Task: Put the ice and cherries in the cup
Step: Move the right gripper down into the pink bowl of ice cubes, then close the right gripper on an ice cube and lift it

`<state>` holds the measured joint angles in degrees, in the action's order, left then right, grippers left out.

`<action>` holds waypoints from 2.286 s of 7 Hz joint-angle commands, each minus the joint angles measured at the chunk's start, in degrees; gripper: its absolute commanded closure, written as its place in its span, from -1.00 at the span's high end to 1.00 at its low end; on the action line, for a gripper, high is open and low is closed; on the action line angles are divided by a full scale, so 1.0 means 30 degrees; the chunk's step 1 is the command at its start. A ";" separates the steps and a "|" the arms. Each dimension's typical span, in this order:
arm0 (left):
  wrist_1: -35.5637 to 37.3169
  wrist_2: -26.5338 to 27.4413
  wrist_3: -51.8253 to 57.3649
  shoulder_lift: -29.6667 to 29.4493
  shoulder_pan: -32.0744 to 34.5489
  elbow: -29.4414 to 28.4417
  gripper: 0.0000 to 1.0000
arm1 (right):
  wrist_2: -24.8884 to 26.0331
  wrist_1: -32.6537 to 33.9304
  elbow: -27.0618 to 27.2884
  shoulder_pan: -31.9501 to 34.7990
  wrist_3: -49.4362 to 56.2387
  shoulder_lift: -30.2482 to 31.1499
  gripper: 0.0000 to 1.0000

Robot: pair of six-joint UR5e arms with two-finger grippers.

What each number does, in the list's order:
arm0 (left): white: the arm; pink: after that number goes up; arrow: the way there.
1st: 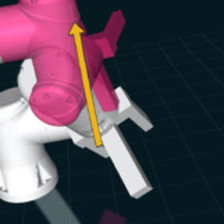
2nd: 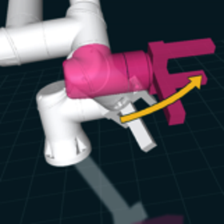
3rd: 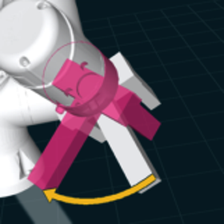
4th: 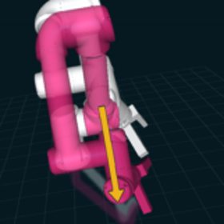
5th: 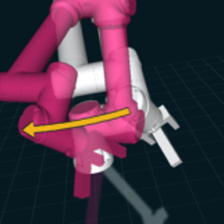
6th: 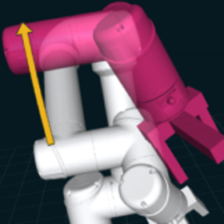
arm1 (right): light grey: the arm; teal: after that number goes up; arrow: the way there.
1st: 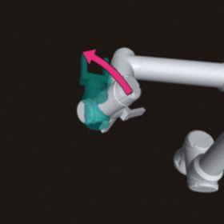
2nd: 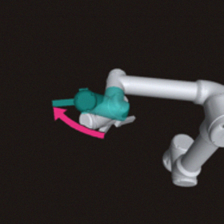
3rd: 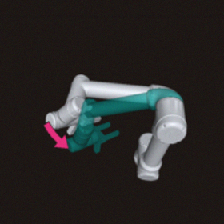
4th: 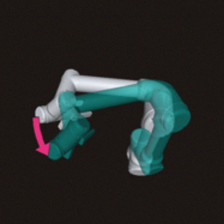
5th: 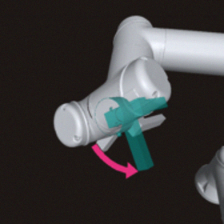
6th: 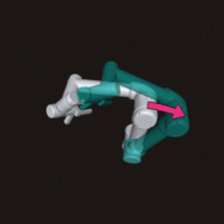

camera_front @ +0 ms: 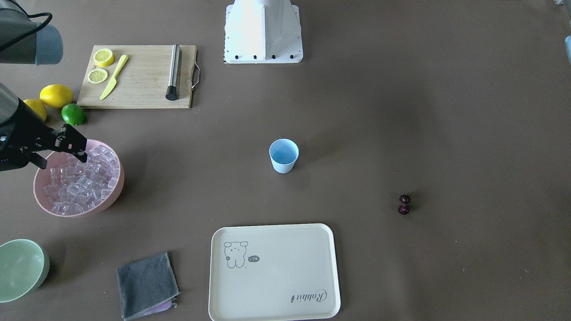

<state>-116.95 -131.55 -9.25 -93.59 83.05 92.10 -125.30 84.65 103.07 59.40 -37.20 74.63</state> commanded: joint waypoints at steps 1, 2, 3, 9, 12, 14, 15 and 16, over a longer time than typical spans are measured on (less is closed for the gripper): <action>-0.0010 0.0109 0.0009 -0.0032 0.0001 0.0004 0.95 | 0.1710 -0.0327 -0.0781 -0.0957 -0.0110 -0.0003 0.82; -0.0010 0.0109 0.0009 -0.0032 -0.0028 -0.0112 0.95 | 0.1834 -0.0327 -0.1131 -0.1221 -0.0109 -0.0032 0.82; 0.0135 0.0138 -0.0020 -0.0380 -0.0028 -0.0113 0.95 | 0.1923 -0.1111 -0.1772 -0.1340 -0.0138 -0.0003 0.82; 0.0049 0.0109 0.0008 -0.1554 -0.0028 -0.1518 0.95 | 0.1807 -0.3345 -0.3098 -0.1371 -0.0139 0.0640 0.80; -0.0127 0.0109 0.0009 -0.1439 -0.0028 -0.1579 0.95 | 0.1864 -0.3345 -0.2950 -0.1429 -0.0168 0.0378 0.81; -0.0156 0.0109 0.0009 -0.1527 -0.0028 -0.1985 0.95 | 0.1924 -0.3345 -0.3360 -0.1459 -0.0139 0.0378 0.81; -0.0359 0.0109 -0.0049 -0.1469 -0.0028 -0.1785 0.95 | 0.1953 -0.3345 -0.3361 -0.1546 -0.0168 0.0378 0.81; -0.0361 0.0109 0.0008 -0.1555 -0.0057 -0.2073 0.95 | 0.1953 -0.3345 -0.3303 -0.1517 -0.0168 0.0378 0.81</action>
<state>-117.82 -131.22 -9.30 -98.12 82.95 86.44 -119.48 74.62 93.09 54.87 -37.68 75.77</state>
